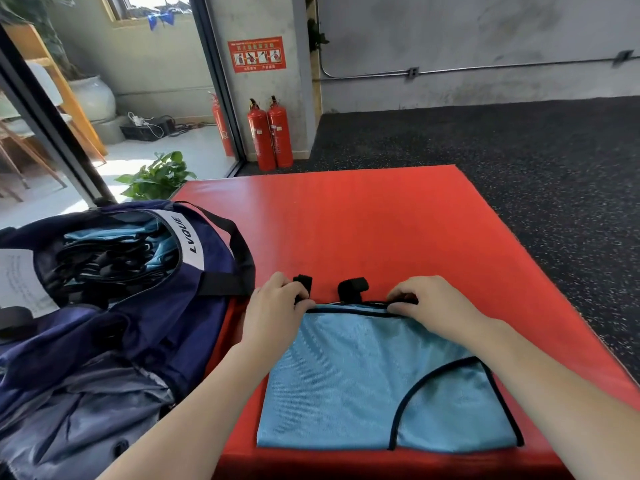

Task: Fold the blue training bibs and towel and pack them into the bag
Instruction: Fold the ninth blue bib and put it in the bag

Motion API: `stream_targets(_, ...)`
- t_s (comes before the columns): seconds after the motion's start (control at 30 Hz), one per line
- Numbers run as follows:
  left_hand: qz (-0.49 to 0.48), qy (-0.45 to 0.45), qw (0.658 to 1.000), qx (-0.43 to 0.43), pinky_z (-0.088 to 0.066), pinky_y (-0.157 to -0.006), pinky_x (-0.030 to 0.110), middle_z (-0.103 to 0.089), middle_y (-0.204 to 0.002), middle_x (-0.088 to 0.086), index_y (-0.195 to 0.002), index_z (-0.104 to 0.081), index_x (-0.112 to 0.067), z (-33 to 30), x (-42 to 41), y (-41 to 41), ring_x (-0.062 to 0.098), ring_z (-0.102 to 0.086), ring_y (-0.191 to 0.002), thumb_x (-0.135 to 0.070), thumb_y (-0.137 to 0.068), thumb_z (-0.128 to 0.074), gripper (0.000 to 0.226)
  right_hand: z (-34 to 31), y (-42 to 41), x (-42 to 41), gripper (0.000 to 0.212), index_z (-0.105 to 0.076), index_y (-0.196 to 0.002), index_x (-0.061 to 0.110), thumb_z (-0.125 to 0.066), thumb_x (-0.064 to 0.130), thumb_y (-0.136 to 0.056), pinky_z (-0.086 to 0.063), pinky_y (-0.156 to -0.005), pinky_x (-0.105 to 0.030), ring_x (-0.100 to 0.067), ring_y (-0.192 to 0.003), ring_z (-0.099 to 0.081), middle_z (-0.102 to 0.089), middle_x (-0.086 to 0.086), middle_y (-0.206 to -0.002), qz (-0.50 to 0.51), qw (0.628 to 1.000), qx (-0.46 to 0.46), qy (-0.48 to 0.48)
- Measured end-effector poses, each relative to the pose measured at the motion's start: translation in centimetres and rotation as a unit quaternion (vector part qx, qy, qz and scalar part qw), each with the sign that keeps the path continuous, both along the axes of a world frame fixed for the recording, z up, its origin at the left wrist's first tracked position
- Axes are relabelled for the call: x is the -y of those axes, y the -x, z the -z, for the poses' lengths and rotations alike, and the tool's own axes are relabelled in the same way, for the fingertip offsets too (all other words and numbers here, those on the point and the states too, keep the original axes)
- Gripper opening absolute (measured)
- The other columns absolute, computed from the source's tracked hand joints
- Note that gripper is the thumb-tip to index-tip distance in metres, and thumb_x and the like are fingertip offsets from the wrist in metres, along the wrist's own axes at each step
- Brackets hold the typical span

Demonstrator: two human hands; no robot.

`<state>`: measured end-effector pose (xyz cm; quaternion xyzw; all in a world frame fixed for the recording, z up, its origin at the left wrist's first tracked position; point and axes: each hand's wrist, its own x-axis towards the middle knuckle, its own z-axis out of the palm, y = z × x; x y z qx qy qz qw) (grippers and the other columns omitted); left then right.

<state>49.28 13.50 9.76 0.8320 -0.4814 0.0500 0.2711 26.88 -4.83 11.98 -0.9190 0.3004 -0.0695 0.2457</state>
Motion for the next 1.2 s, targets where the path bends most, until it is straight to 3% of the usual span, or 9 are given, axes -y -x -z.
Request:
stream_targets(0.1, -0.013, -0.029, 0.999, -0.029, -0.051, -0.069, 0.038, -0.051, -0.088, -0.009, -0.089, -0.069, -0.023, 0.0, 0.4, 0.9, 0.016, -0.056, -0.079, -0.038, -0.094, -0.066, 0.016, -0.2, 1.0, 0.7, 0.013, -0.076, -0.1, 0.04, -0.07, 0.045, -0.09, -0.052, -0.086, -0.033, -0.006, -0.096, -0.062, -0.068, 0.019, -0.1, 0.021, 1.0, -0.017, 0.012)
stream_targets(0.27, 0.022, -0.066, 0.998, -0.013, -0.046, -0.084, 0.038, -0.058, -0.096, -0.008, -0.097, -0.071, -0.023, 0.1, 2.5, 1.3, 0.016, -0.047, -0.1, -0.048, -0.1, -0.052, 0.031, -0.5, 2.8, 1.3, 0.007, -0.075, -0.088, 0.048, -0.071, 0.053, -0.085, -0.055, -0.084, -0.034, -0.002, -0.092, -0.063, -0.071, 0.022, -0.094, 0.026, 0.999, -0.039, -0.013)
stream_targets(0.53, 0.135, -0.143, 0.98, 0.031, -0.045, -0.09, 0.042, -0.065, -0.113, -0.006, -0.11, -0.069, -0.021, 0.7, 10.9, 2.2, 0.023, -0.055, -0.109, -0.04, -0.105, -0.041, 0.034, -1.7, 5.5, 1.5, 0.022, -0.075, -0.078, 0.031, -0.079, 0.053, -0.078, -0.044, -0.062, -0.027, 0.002, -0.07, -0.054, -0.066, 0.013, -0.067, 0.034, 0.995, -0.094, -0.029)
stream_targets(0.63, 0.2, -0.174, 0.963, 0.045, -0.045, -0.097, 0.043, -0.065, -0.122, -0.004, -0.119, -0.067, -0.019, -0.1, 14.7, 3.2, 0.023, -0.056, -0.117, -0.034, -0.107, -0.039, 0.034, -2.2, 6.5, 1.5, 0.023, -0.074, -0.076, 0.026, -0.08, 0.048, -0.078, -0.048, -0.06, -0.027, -0.007, -0.058, -0.063, -0.069, 0.005, -0.057, 0.048, 0.991, -0.102, -0.074)
stream_targets(0.8, 0.295, -0.244, 0.921, 0.069, -0.022, -0.121, 0.042, -0.05, -0.15, -0.005, -0.141, -0.055, -0.02, -1.7, 19.4, 6.1, 0.019, -0.022, -0.151, -0.029, -0.11, -0.033, 0.038, -2.3, 7.4, 0.8, 0.025, -0.073, -0.073, 0.013, -0.081, 0.036, -0.081, -0.048, -0.057, -0.019, -0.013, -0.06, -0.073, -0.075, -0.003, -0.068, 0.046, 0.978, -0.092, -0.183)
stream_targets(0.87, 0.313, -0.249, 0.913, 0.075, -0.012, -0.124, 0.043, -0.045, -0.154, -0.007, -0.142, -0.052, -0.022, -2.1, 19.7, 7.5, 0.017, -0.01, -0.154, -0.029, -0.111, -0.031, 0.039, -2.3, 7.4, 0.4, 0.025, -0.072, -0.072, 0.015, -0.082, 0.036, -0.082, -0.045, -0.055, -0.017, -0.014, -0.062, -0.074, -0.076, -0.003, -0.073, 0.041, 0.969, -0.099, -0.224)
stream_targets(0.97, 0.317, -0.203, 0.925, 0.057, -0.015, -0.123, 0.044, -0.046, -0.154, -0.005, -0.14, -0.055, -0.023, -2.2, 18.4, 8.9, 0.018, -0.012, -0.154, -0.027, -0.11, -0.034, 0.037, -2.2, 7.3, -0.2, 0.028, -0.073, -0.078, 0.012, -0.08, 0.039, -0.083, -0.044, -0.052, -0.018, -0.016, -0.066, -0.075, -0.077, -0.003, -0.074, 0.031, 0.963, -0.107, -0.245)
stream_targets(1.07, 0.297, -0.148, 0.943, 0.024, -0.021, -0.122, 0.042, -0.046, -0.153, -0.004, -0.138, -0.058, -0.025, -2.1, 15.4, 8.9, 0.018, -0.018, -0.153, -0.024, -0.109, -0.038, 0.035, -2.2, 7.4, -0.5, 0.033, -0.071, -0.074, 0.013, -0.077, 0.044, -0.084, -0.057, -0.064, -0.028, -0.014, -0.061, -0.073, -0.075, 0.0, -0.067, 0.036, 0.975, -0.102, -0.196)
stream_targets(1.2, 0.257, -0.103, 0.961, 0.02, -0.027, -0.119, 0.04, -0.054, -0.144, -0.005, -0.136, -0.06, -0.021, -2.0, 9.4, 8.0, 0.02, -0.031, -0.147, -0.011, -0.106, -0.041, 0.037, -2.1, 6.8, -1.7, 0.036, -0.066, -0.073, 0.021, -0.065, 0.054, -0.089, -0.052, -0.069, -0.034, -0.006, -0.059, -0.055, -0.063, 0.008, -0.064, 0.031, 0.998, -0.027, 0.055)
